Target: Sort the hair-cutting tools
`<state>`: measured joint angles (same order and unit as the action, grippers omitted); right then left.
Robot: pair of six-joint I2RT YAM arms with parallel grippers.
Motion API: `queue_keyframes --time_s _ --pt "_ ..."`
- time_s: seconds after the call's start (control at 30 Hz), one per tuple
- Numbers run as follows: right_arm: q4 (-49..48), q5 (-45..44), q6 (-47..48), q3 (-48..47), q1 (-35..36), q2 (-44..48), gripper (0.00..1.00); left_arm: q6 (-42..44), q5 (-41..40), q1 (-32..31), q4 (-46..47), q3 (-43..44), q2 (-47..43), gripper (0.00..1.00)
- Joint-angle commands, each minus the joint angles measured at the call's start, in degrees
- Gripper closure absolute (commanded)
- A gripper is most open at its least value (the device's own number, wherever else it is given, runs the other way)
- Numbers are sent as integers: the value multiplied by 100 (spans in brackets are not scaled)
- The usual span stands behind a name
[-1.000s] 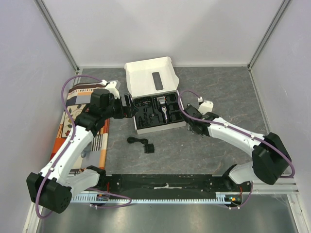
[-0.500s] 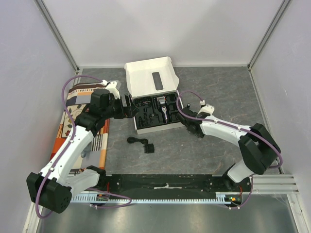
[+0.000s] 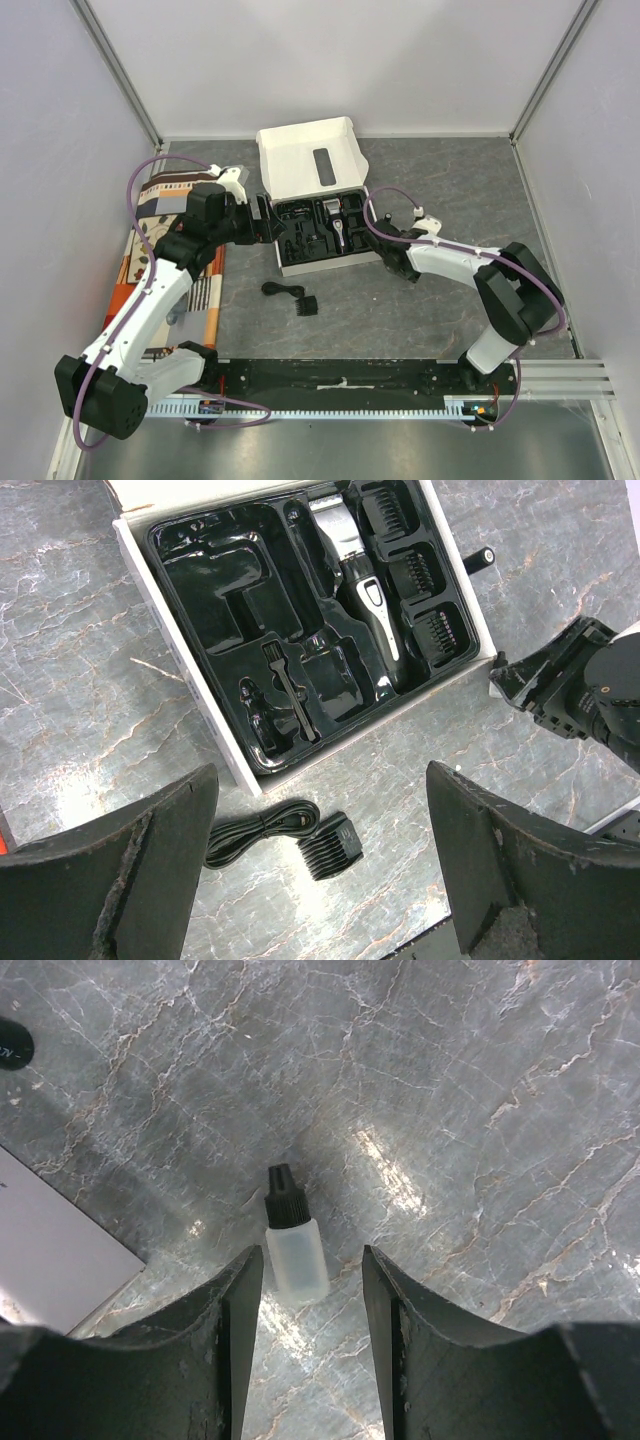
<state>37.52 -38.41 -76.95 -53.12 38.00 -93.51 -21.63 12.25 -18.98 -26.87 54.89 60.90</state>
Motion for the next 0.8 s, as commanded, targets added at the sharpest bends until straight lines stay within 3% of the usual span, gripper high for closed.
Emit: queue_keyframes --time_s 0.0,0.33,0.77 --pt "-183 -17 -75 -22 -12 -167 48 -131 67 26 209 -40 -96 10" --pt "-192 -157 13 -31 -20 -308 59 -131 41 26 209 -49 -88 10" --pt "-570 -245 1252 12 -12 -159 82 -131 23 26 209 -49 -79 10"
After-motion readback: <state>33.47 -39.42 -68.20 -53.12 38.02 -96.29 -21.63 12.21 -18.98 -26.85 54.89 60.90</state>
